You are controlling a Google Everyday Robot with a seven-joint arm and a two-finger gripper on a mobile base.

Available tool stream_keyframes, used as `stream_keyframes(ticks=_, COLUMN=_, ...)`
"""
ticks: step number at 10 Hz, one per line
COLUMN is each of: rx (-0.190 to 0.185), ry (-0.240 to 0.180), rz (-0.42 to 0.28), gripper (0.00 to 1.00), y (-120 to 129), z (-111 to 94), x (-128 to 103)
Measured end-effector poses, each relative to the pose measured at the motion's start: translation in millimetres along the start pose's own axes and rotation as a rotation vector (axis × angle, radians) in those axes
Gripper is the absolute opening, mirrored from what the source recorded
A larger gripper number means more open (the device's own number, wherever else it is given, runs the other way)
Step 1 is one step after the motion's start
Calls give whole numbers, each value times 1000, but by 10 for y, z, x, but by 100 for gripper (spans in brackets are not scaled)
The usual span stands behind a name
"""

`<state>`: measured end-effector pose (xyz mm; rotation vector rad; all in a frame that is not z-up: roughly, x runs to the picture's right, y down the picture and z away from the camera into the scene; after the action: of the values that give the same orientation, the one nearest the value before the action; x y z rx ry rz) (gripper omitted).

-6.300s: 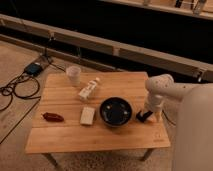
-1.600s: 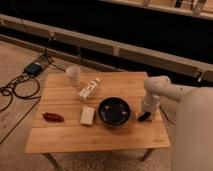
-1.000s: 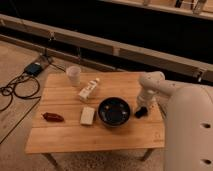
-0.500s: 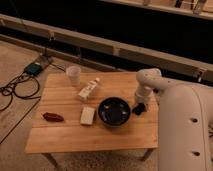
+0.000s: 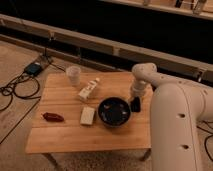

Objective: Push the eraser across the table

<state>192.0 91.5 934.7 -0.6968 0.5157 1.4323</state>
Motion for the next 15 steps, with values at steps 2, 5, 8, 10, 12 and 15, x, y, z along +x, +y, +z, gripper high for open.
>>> stream_keyframes(ticks=2, rx=-7, ry=-25, rz=-7, gripper=65, y=23, z=-109, x=-136)
stream_keyframes(ticks=5, rx=31, ry=-56, rz=13, gripper=65, y=-134, z=-317, x=-158)
stream_keyframes(ticks=8, rx=95, ry=-52, rz=87, gripper=65, y=-386, z=-461, x=206)
stream_keyframes(ticks=10, rx=116, ry=-54, rz=126, gripper=65, y=-444, z=-518, x=441)
stream_keyframes(ticks=12, rx=117, ry=-33, rz=156, gripper=46, y=-443, z=-461, x=799)
stream_keyframes(ticks=15, rx=103, ry=12, rz=175, gripper=15, y=-420, z=-275, x=1108)
